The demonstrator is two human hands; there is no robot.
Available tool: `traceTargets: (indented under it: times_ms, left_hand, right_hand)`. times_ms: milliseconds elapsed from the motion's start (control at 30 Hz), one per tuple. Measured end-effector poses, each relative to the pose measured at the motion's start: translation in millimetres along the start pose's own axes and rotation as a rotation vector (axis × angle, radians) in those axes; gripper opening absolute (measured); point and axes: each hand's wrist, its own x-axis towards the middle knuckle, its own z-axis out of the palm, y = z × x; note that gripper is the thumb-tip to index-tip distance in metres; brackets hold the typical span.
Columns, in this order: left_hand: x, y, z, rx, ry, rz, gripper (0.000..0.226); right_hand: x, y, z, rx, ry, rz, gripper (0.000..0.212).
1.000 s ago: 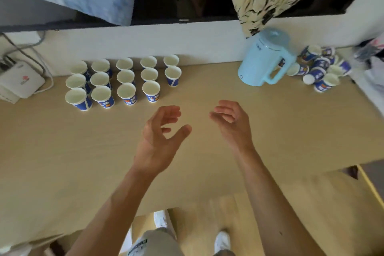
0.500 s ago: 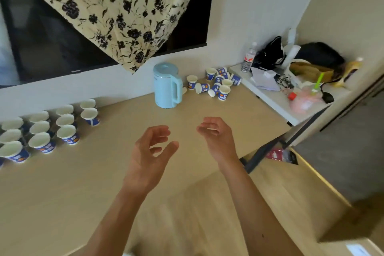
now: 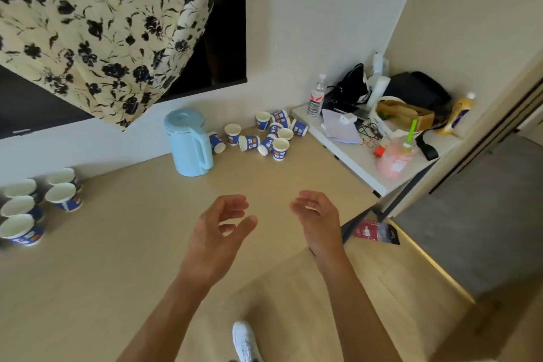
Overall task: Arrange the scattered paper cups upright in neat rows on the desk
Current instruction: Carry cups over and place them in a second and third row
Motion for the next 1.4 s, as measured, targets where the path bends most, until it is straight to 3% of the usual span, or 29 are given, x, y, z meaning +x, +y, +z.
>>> traceTargets:
  times_ms: [367,600,767,1067,1400]
  left_hand:
    - [135.0,-16.5,66.2,-0.067,0.007,-0.073,0.025]
    - [189.8,-18.9,96.0,-0.028,0.082,-0.165,0.025]
    - [228.9,-26.4,125.3,-0.008,0.236,-0.249,0.024]
    - [258.1,-40.6,176.9,-0.027,0.495,-0.381,0.022]
    - [238.5,-40.0,197.5,-0.034,0.632,-0.468,0.029]
  right_hand:
    - [161.3,-5.0,4.6,-0.132,-0.074,0.035,0.040]
    - [257.9,31.1,27.9,-0.248,-0.092,0.098,0.077]
    - [330.4,77.7,50.8,-0.321,-0.091,0.159,0.097]
    - [424.6,122.5,86.0,-0.567,-0.182,0.130,0.106]
    - [447.5,141.9,118.0,-0.673,-0.166,0.078,0.105]
